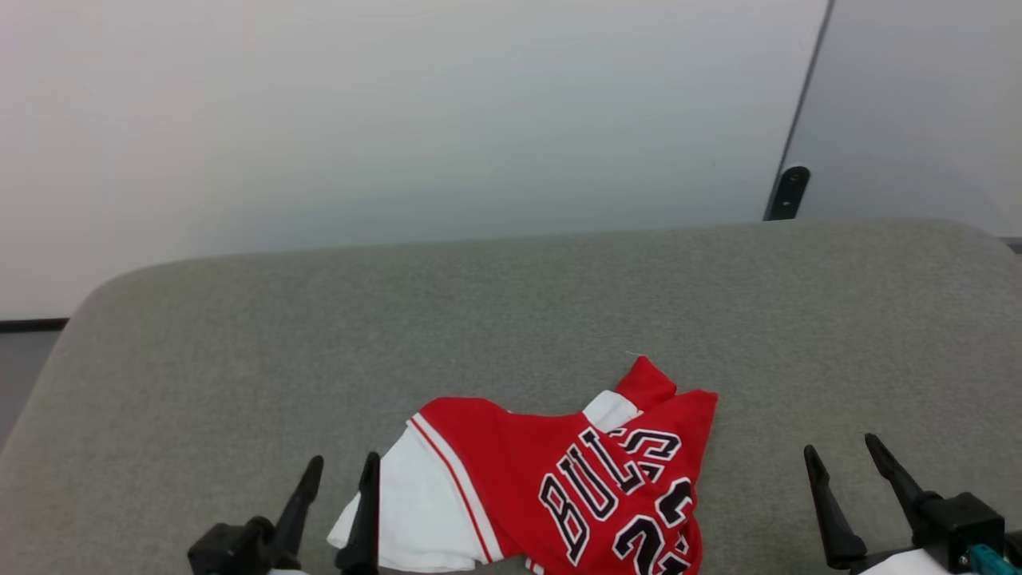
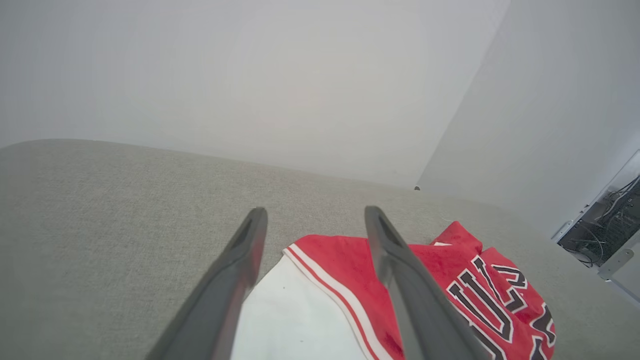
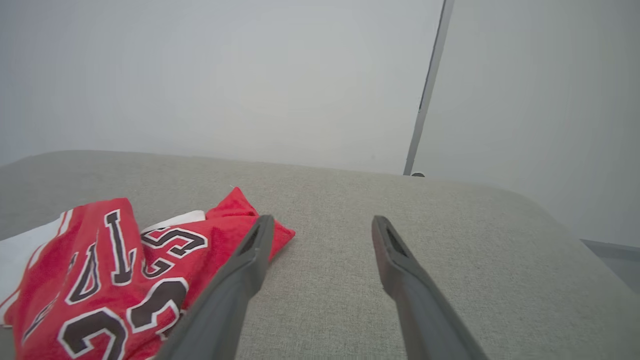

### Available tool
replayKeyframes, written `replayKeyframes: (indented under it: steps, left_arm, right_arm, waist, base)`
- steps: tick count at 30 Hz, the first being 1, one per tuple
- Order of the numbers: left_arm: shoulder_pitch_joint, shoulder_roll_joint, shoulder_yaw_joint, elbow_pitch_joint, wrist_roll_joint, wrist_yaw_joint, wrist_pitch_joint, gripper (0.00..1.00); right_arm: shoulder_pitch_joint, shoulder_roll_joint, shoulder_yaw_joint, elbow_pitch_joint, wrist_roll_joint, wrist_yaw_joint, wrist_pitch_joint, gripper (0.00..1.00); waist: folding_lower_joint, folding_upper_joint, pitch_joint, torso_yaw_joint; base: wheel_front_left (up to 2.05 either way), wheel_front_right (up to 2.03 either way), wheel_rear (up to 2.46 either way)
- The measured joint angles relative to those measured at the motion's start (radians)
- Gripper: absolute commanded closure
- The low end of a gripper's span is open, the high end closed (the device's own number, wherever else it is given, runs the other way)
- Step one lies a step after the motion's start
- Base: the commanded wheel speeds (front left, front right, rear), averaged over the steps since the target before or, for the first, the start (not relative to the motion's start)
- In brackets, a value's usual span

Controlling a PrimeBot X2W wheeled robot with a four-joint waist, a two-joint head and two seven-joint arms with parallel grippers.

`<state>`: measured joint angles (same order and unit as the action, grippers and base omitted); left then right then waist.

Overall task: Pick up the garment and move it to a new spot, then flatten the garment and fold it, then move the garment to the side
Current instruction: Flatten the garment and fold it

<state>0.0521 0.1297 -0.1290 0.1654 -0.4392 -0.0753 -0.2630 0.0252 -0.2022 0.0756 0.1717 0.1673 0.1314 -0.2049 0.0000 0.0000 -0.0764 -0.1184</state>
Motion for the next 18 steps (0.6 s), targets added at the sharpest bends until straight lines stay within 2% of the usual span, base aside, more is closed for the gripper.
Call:
replayKeyframes:
  steps: [4,10,18]
  left_arm:
    - [0.0,-0.006,0.018,0.009,0.029,-0.023,0.0,0.0]
    - [-0.006,-0.001,0.019,0.017,0.095,-0.04,0.0,0.0]
    - [-0.012,0.006,0.073,0.013,0.115,-0.044,0.0,0.0]
  right_arm:
    - [0.0,0.019,-0.009,0.034,-0.001,0.0,-0.019,0.0]
    - [-0.01,0.022,-0.02,0.061,-0.006,0.0,-0.03,0.0]
    - [-0.045,-0.001,0.028,0.087,0.054,0.0,0.041,0.0]
  waist:
    - [0.0,0.0,-0.006,-0.004]
    - [0.0,0.0,-0.012,0.027]
    - [0.0,0.0,-0.017,0.087]
  base:
    - [0.0,0.0,0.0]
    - [0.0,0.0,0.0]
    - [0.0,0.0,0.0]
